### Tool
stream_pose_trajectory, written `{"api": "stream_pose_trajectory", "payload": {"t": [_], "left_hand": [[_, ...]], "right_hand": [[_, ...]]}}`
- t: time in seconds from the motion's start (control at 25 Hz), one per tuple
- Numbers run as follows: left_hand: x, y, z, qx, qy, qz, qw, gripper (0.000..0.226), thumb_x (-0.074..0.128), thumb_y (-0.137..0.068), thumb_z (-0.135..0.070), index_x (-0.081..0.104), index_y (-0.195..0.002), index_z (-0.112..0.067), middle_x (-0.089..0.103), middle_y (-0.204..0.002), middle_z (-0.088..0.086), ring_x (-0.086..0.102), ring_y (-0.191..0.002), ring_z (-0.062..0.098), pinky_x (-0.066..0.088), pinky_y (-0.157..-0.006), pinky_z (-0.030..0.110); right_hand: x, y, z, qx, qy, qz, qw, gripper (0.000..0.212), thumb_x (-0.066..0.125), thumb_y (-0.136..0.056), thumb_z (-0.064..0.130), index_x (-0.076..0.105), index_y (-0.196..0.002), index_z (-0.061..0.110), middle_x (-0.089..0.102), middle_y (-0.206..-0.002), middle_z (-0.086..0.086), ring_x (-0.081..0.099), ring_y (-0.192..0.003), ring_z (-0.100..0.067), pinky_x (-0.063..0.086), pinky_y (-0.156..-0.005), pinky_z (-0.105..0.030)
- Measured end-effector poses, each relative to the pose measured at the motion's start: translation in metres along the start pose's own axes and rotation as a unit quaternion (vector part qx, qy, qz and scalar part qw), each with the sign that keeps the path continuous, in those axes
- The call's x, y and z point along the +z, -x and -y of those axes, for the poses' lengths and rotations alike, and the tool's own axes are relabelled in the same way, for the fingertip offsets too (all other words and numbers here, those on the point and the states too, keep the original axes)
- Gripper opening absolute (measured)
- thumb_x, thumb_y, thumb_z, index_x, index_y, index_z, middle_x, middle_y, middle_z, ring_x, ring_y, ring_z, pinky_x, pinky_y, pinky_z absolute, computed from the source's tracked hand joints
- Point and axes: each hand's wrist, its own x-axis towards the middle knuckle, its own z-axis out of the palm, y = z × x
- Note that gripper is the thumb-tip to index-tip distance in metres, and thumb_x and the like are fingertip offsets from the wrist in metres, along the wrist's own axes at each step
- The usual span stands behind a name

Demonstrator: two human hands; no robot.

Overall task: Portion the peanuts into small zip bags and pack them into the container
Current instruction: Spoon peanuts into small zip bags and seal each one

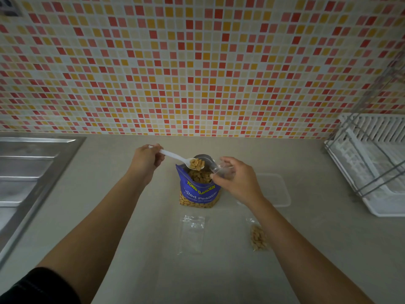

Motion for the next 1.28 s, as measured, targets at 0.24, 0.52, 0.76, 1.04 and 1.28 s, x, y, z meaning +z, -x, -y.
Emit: {"api": "stream_pose_trajectory", "payload": {"t": [0.24, 0.52, 0.76, 1.04, 1.28], "left_hand": [[0.004, 0.004, -0.035, 0.046, 0.01, 0.027, 0.999, 0.015, 0.047, -0.095, -0.013, 0.056, -0.084, -0.01, 0.051, -0.071, 0.004, 0.048, -0.063, 0.011, 0.043, -0.06, 0.02], [0.023, 0.062, -0.051, 0.376, -0.287, 0.118, 0.873, 0.018, 0.049, -0.095, -0.02, 0.062, -0.086, -0.012, 0.061, -0.069, -0.002, 0.058, -0.063, 0.007, 0.043, -0.06, 0.015], [0.011, 0.061, -0.074, 0.425, -0.178, 0.047, 0.886, 0.018, 0.051, -0.092, -0.021, 0.063, -0.086, -0.01, 0.063, -0.071, 0.009, 0.058, -0.062, 0.017, 0.047, -0.061, 0.029], [0.023, 0.023, 0.002, 0.144, -0.25, 0.065, 0.955, 0.013, 0.057, -0.089, -0.017, 0.065, -0.094, -0.008, 0.063, -0.082, 0.009, 0.057, -0.074, 0.019, 0.048, -0.072, 0.032], [0.016, 0.052, 0.023, 0.347, -0.432, -0.049, 0.831, 0.035, 0.061, -0.088, -0.023, 0.057, -0.116, -0.004, 0.056, -0.118, 0.017, 0.052, -0.11, 0.031, 0.042, -0.092, 0.035]], "right_hand": [[0.013, -0.004, 0.017, -0.023, 0.058, -0.006, 0.998, 0.059, 0.075, -0.066, 0.043, 0.058, -0.119, 0.024, 0.067, -0.111, 0.006, 0.063, -0.1, -0.012, 0.053, -0.084, -0.033], [0.021, -0.006, 0.032, -0.026, -0.002, -0.044, 0.999, 0.058, 0.076, -0.068, 0.043, 0.058, -0.119, 0.023, 0.067, -0.109, 0.005, 0.063, -0.092, -0.012, 0.051, -0.077, -0.026], [0.009, -0.001, 0.025, 0.028, -0.105, -0.064, 0.992, 0.049, 0.081, -0.066, 0.035, 0.061, -0.109, 0.022, 0.067, -0.099, 0.006, 0.064, -0.084, -0.009, 0.055, -0.077, -0.028], [-0.021, 0.006, 0.025, 0.058, -0.145, -0.103, 0.982, 0.026, 0.081, -0.067, 0.033, 0.059, -0.072, 0.022, 0.065, -0.074, 0.002, 0.06, -0.065, -0.012, 0.047, -0.056, -0.014], [-0.032, 0.016, 0.023, 0.039, -0.147, -0.11, 0.982, 0.027, 0.081, -0.066, 0.034, 0.057, -0.067, 0.023, 0.064, -0.072, -0.001, 0.056, -0.061, -0.01, 0.044, -0.053, -0.012]]}}
